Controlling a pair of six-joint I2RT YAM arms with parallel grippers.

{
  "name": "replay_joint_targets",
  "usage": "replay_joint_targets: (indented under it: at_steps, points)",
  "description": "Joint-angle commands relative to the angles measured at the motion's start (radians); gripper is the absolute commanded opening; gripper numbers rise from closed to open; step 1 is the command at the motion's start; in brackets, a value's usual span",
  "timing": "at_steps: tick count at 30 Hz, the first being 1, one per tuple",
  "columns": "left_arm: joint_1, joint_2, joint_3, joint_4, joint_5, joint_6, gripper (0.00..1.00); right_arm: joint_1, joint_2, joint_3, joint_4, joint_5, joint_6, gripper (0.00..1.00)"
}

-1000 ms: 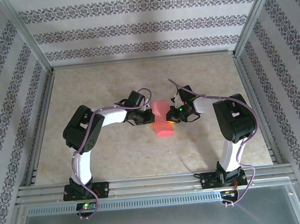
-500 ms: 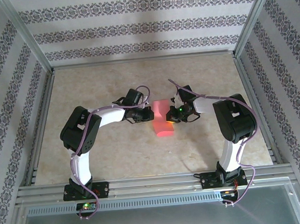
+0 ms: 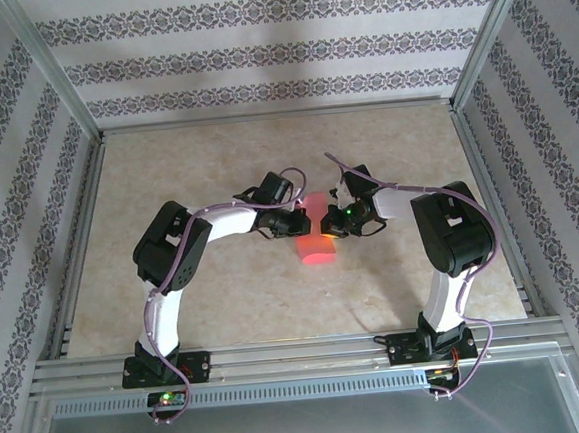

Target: Fold a paper plane with a square sheet of paper (fold left side to right side)

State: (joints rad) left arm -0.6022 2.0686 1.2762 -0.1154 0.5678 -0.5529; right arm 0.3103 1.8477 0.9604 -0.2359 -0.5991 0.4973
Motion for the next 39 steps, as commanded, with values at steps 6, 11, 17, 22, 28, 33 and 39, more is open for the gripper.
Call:
replay_joint_targets:
  at_steps: [6,11,17,22,28,33,39]
  points:
    - [-0.007,0.037,0.014,-0.058,-0.023,0.036,0.09,0.006,0.031,-0.011,-0.087,0.115,-0.013,0.0]
    - [-0.007,0.051,0.008,-0.054,-0.022,0.031,0.09,0.006,-0.002,-0.006,-0.059,0.074,0.006,0.0]
    - [-0.007,0.056,0.012,-0.067,-0.035,0.031,0.08,-0.005,-0.069,0.013,-0.024,0.03,0.029,0.0]
    - [-0.007,0.062,0.016,-0.065,-0.031,0.026,0.08,-0.023,-0.046,0.027,0.07,-0.039,0.074,0.0]
    - [-0.007,0.062,0.019,-0.066,-0.03,0.027,0.08,-0.004,0.037,0.113,0.08,-0.048,0.089,0.0]
    - [-0.007,0.061,0.018,-0.061,-0.024,0.027,0.08,0.006,0.108,0.175,0.081,-0.045,0.098,0.0]
    - [-0.007,0.061,0.014,-0.064,-0.023,0.031,0.08,0.018,0.177,0.223,0.07,-0.059,0.087,0.0]
